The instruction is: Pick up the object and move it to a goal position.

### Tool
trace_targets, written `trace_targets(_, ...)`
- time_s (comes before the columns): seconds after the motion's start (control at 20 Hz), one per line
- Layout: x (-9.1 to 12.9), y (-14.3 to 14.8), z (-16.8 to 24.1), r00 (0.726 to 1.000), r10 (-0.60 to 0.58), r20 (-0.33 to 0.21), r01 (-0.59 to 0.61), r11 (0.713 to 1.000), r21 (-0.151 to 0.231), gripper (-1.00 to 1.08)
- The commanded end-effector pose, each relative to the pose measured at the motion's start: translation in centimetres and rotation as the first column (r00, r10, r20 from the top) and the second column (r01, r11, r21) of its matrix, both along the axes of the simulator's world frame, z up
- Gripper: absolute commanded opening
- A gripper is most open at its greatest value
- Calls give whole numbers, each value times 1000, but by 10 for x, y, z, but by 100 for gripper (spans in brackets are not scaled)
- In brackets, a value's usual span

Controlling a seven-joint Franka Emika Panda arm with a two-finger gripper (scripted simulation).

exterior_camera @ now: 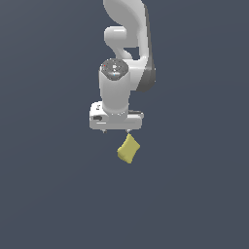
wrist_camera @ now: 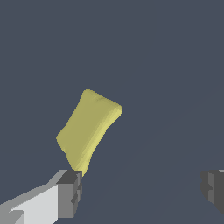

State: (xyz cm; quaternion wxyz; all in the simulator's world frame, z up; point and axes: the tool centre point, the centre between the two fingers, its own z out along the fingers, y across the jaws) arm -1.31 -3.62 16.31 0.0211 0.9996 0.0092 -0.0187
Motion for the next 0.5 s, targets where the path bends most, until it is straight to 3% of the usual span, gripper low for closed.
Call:
trace_targets(0.0,0,1,-1,1000,-5,0,5,1000,0,100)
trace_targets(0.45,3,10,-16,995,-95,10,95,995,8,100)
